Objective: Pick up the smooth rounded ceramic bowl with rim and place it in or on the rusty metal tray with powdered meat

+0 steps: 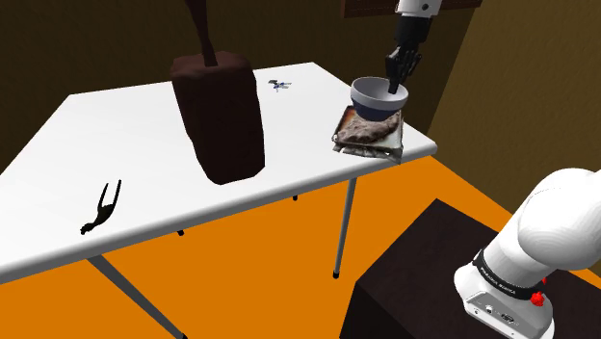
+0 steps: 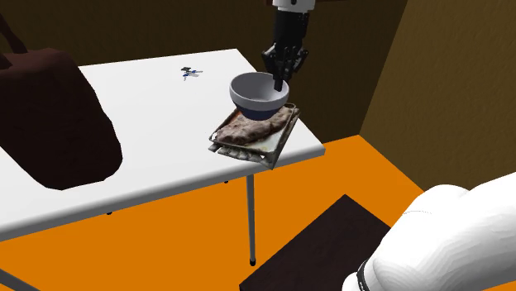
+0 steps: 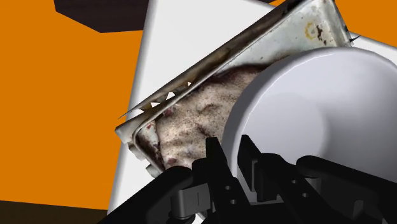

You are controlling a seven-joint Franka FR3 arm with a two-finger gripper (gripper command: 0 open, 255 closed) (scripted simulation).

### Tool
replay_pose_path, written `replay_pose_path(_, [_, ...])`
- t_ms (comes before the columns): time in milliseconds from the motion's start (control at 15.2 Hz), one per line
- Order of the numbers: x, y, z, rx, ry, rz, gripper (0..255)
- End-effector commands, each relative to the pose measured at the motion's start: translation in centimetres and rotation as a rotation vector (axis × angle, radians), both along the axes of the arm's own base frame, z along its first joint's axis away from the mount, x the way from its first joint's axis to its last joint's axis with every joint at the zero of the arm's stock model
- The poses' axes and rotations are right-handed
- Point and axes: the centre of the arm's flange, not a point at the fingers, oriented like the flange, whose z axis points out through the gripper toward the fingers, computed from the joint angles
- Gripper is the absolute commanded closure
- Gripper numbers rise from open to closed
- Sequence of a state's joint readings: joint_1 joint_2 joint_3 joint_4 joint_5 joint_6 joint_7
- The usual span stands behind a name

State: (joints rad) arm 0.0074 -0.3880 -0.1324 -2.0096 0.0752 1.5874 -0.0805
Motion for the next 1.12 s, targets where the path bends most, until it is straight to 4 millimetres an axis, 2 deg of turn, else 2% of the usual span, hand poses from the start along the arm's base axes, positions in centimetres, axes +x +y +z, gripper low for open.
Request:
replay_pose_path(0, [0.0,0.1,-0.1,0.001,0.003,0.002,0])
replay_pose_path(330, [0.0,0.1,-0.1,0.001,0.003,0.002,0])
replay_pose_path(594, [0.1,-0.5,4.9,0.001,0.003,0.002,0])
replay_pose_path(1056, [0.1,-0.5,4.9,0.001,0.003,0.002,0])
